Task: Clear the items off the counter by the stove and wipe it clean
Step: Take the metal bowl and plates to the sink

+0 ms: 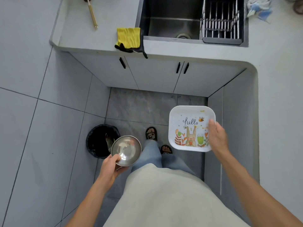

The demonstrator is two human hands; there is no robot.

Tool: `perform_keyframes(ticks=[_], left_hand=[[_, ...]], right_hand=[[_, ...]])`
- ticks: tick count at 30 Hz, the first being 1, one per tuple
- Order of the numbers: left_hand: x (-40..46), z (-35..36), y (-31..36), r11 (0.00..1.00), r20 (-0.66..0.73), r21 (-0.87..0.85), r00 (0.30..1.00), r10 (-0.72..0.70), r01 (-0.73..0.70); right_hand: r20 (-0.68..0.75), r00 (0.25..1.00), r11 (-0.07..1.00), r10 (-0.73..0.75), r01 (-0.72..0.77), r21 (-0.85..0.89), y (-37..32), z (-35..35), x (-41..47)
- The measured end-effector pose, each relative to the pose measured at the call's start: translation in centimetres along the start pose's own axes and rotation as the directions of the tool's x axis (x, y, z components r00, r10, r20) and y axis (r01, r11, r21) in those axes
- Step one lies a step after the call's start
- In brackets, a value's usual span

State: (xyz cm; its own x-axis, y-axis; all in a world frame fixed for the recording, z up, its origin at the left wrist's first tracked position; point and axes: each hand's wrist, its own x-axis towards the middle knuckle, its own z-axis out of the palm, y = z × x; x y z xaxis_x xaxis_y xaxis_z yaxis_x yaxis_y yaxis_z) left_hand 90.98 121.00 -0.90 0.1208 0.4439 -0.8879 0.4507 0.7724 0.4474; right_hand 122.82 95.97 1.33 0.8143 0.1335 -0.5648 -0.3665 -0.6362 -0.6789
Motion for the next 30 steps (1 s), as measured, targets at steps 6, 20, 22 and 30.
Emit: perform_keyframes(ticks=[6,20,22,30], left_hand=[[4.3,1.8,5.9,1.000,-0.007,-0.012,1.000,-0.021,0.021],[11.4,15.8,26.0,0.981,0.235,0.147,0.968,0.093,-0.130],[11.8,18.2,28.3,0.978,0.271,0.149,0.957,0.101,-0.145],[13.5,25.2,33.3,0.981,0.235,0.146,0.968,0.090,-0.126]], right_hand=[[-0.025,0.999,1.000,-0.019,0.020,0.023,-6.4,2.2,5.6],[-0.128,0.978,0.986,0.165,-0.163,0.030,-8.8,0.5,12.1],[-0.145,0.968,0.979,0.203,-0.197,0.054,-8.6,-0.5,12.8],[-0.159,0.950,0.961,0.270,-0.254,0.111,-11.7,-3.4,18.9]])
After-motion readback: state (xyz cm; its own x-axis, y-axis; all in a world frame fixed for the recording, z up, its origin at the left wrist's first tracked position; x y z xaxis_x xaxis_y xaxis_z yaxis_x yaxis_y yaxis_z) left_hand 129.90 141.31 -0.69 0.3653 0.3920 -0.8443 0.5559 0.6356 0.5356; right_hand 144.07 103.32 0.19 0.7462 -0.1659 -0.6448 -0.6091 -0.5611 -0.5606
